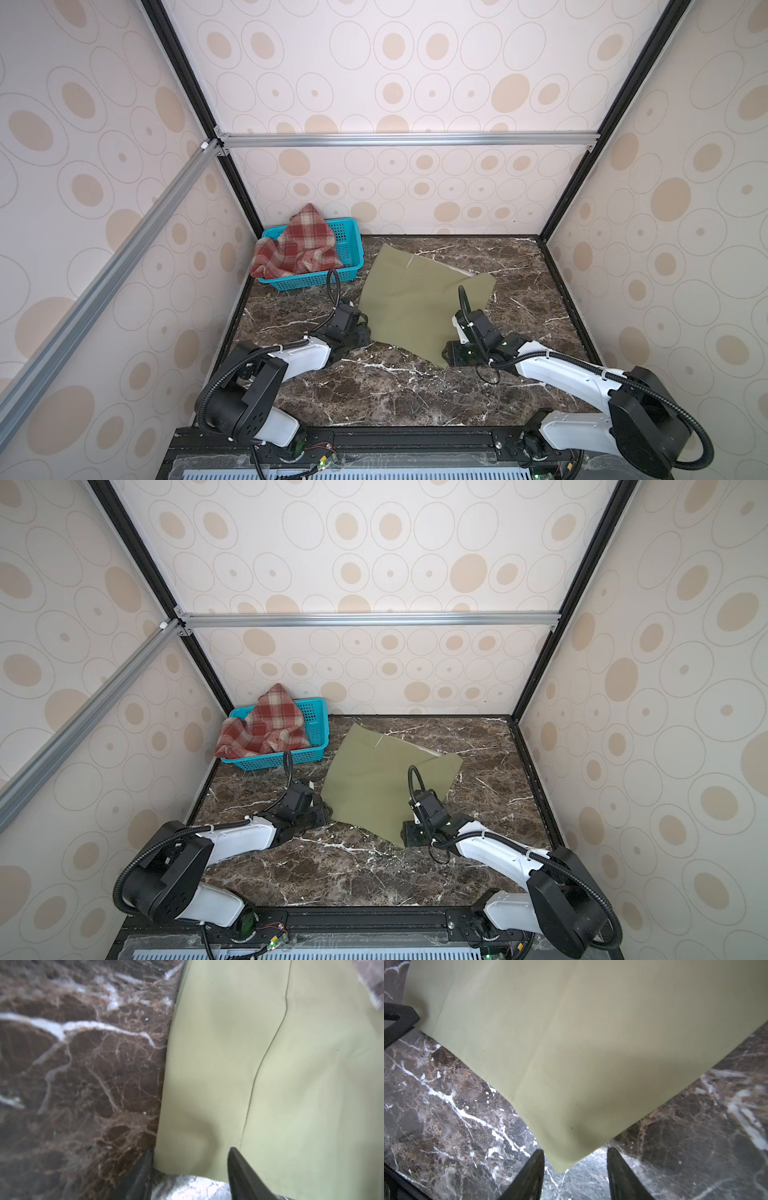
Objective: Fold and stack the skirts
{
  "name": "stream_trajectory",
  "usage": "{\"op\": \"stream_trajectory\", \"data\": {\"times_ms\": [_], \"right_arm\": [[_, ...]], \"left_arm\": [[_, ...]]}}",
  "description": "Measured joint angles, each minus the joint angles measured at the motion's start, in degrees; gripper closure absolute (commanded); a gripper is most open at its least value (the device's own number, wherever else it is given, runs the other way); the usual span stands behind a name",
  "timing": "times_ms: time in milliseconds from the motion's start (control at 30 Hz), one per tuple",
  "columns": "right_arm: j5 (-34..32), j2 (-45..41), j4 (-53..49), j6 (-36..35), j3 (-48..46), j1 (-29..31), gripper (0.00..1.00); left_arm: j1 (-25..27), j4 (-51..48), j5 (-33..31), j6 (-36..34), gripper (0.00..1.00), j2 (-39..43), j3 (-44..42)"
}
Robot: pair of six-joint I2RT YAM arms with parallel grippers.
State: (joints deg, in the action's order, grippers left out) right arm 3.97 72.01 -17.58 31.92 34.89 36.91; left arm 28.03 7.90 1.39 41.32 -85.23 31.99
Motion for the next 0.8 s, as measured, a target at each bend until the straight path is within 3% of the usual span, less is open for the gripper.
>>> {"op": "stream_trajectory", "data": {"times_ms": [233,333,567,800], "right_arm": [[-0.4,-2.1,-3.8,0.3,-0.1,0.7,0.48],[-0.2,-4.3,-5.8,1.0,-0.1,1.7,0.45],[1.5,-5.7,-6.1,4.1,-1.2,6.1,0.44],[2.9,-2.0,-2.9,6.7,-4.6,7.2,0.38]], "left_arm": [[0.0,0.3,-1.6,-2.2,0.84,-2.4,1.3],[0.0,0.2,-1.8,-2.6,1.00,-2.4,1.3],[0.0,-1.3,-1.7,-2.7,1.00,-0.4,0.7],[0.0,-4.2,-0.3,0.3,1.00,9.2,-5.4]]}}
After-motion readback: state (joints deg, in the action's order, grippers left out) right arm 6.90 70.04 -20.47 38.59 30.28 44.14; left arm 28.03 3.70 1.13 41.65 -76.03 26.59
